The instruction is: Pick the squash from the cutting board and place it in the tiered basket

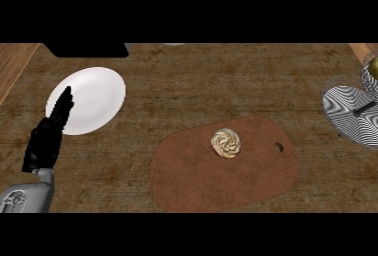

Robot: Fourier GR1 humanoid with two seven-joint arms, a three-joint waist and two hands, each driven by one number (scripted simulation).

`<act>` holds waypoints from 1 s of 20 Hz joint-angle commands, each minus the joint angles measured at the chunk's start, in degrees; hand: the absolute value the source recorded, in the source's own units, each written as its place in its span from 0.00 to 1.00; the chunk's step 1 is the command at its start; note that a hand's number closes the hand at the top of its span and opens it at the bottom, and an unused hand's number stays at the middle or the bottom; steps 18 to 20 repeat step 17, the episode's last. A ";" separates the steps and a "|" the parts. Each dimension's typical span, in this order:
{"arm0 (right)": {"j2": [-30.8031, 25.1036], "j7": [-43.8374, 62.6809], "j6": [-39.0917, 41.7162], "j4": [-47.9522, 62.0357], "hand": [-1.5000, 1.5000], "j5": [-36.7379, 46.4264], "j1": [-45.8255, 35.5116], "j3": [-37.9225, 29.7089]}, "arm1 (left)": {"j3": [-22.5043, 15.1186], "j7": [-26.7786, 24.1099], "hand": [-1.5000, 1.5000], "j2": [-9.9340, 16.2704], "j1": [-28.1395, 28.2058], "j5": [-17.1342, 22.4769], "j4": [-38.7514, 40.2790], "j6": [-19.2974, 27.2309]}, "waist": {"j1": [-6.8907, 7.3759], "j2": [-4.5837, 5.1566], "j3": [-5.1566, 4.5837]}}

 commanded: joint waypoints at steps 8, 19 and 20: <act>0.18 16.47 17.88 -34.29 0.00 -9.75 13.57 -7.76 | 0.36 1.07 0.50 -0.12 3.87 -1.04 -2.96 0.49 | -2.23 -0.71 0.24; 10.47 10.89 24.29 -62.68 0.00 -27.94 37.12 -24.21 | 0.79 -1.49 0.50 -1.49 2.79 -1.65 -1.02 1.60 | -2.44 -0.26 0.33; 10.47 10.89 24.29 -62.68 0.00 -27.94 37.12 -24.21 | 0.79 -1.49 0.50 -1.49 2.79 -1.65 -1.02 1.60 | -2.44 -0.26 0.33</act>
